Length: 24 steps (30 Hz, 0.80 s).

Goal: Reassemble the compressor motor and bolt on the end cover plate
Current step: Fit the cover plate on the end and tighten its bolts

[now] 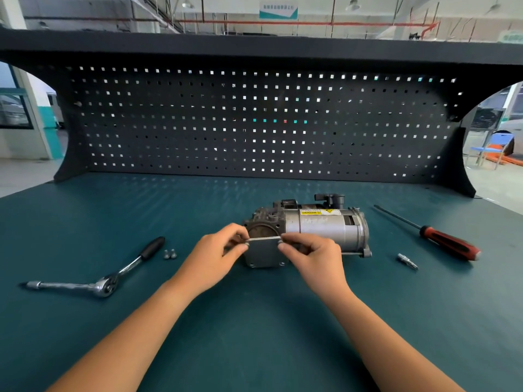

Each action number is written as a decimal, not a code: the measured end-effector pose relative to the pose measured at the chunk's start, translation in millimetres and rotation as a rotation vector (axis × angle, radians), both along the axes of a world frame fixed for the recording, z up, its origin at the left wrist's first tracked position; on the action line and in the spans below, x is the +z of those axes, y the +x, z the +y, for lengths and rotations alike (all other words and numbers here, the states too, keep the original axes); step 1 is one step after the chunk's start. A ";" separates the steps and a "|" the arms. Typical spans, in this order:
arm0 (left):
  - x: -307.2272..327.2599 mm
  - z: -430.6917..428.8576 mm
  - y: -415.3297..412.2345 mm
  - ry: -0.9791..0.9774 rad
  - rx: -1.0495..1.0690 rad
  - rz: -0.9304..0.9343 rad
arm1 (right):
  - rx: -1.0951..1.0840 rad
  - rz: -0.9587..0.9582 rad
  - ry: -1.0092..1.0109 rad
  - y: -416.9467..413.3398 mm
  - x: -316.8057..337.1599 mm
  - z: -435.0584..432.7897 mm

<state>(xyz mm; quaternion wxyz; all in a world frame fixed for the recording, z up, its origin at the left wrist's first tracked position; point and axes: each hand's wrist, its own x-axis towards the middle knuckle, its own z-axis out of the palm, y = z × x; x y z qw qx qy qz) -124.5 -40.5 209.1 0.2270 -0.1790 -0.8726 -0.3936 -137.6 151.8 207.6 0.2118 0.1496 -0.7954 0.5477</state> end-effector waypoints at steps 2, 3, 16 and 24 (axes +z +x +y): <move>-0.6 -1.0 -2.0 -0.018 0.027 0.046 | -0.011 0.033 0.032 -0.9 -1.8 -1.2; -0.6 -1.2 -2.8 -0.011 0.035 0.063 | -0.018 0.046 0.043 -0.9 -2.2 -2.0; 5.6 1.7 0.1 0.138 0.105 -0.060 | -0.019 0.042 0.052 0.3 -10.2 -4.1; 7.6 -5.1 0.0 0.123 0.094 -0.094 | -0.043 0.077 0.097 2.9 -12.7 -6.8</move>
